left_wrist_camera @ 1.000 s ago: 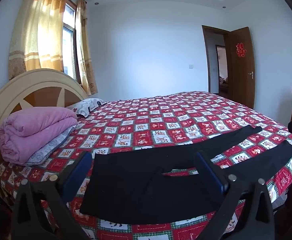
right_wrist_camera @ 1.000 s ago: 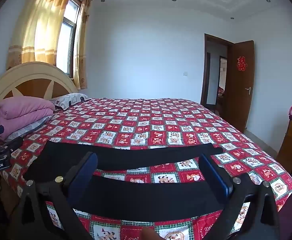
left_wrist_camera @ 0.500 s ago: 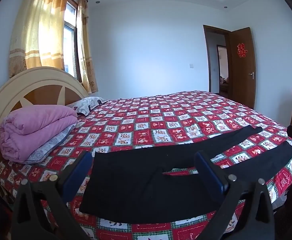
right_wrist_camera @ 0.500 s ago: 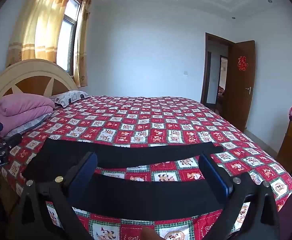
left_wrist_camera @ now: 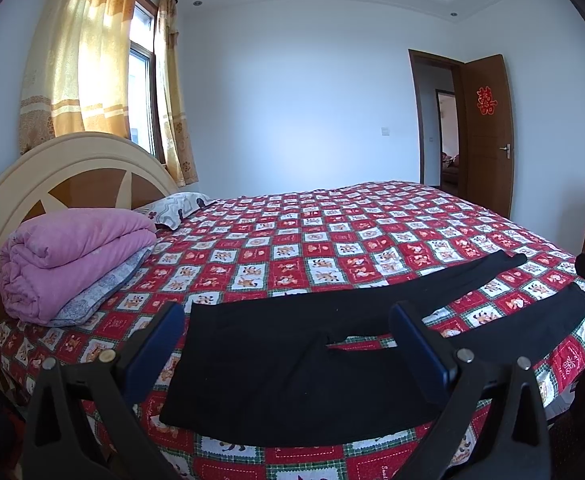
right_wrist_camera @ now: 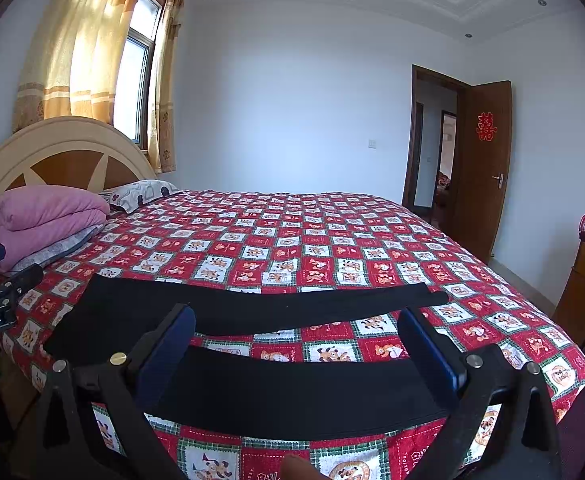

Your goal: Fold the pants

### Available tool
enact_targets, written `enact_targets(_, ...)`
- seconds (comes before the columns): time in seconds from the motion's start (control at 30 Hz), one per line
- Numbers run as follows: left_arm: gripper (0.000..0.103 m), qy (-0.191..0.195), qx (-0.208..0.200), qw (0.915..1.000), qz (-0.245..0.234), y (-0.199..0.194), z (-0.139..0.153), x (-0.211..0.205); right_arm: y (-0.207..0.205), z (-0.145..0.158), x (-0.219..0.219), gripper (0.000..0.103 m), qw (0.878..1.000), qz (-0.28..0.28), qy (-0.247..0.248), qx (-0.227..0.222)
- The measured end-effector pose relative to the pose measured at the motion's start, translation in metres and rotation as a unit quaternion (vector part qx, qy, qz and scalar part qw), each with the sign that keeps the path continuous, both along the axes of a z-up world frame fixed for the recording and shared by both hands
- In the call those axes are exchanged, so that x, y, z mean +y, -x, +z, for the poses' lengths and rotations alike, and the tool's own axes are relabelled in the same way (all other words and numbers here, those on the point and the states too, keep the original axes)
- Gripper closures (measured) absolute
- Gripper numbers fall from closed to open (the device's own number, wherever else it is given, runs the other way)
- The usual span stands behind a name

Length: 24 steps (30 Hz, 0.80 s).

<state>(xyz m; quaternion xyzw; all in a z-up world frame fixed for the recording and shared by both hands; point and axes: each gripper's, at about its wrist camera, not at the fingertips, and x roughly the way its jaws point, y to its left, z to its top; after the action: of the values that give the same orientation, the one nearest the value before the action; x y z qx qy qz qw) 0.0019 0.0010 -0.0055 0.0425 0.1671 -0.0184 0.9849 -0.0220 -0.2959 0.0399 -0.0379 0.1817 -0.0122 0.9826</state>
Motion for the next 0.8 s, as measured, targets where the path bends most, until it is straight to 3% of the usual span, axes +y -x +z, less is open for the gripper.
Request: enact_targets(0.8,0.0,0.002,0.001,1.0,0.001,-0.0001,-0.0007,-0.0005,0.0006,-0.0091,0.0021,0.001,1.0,0.002,0.003,0.003)
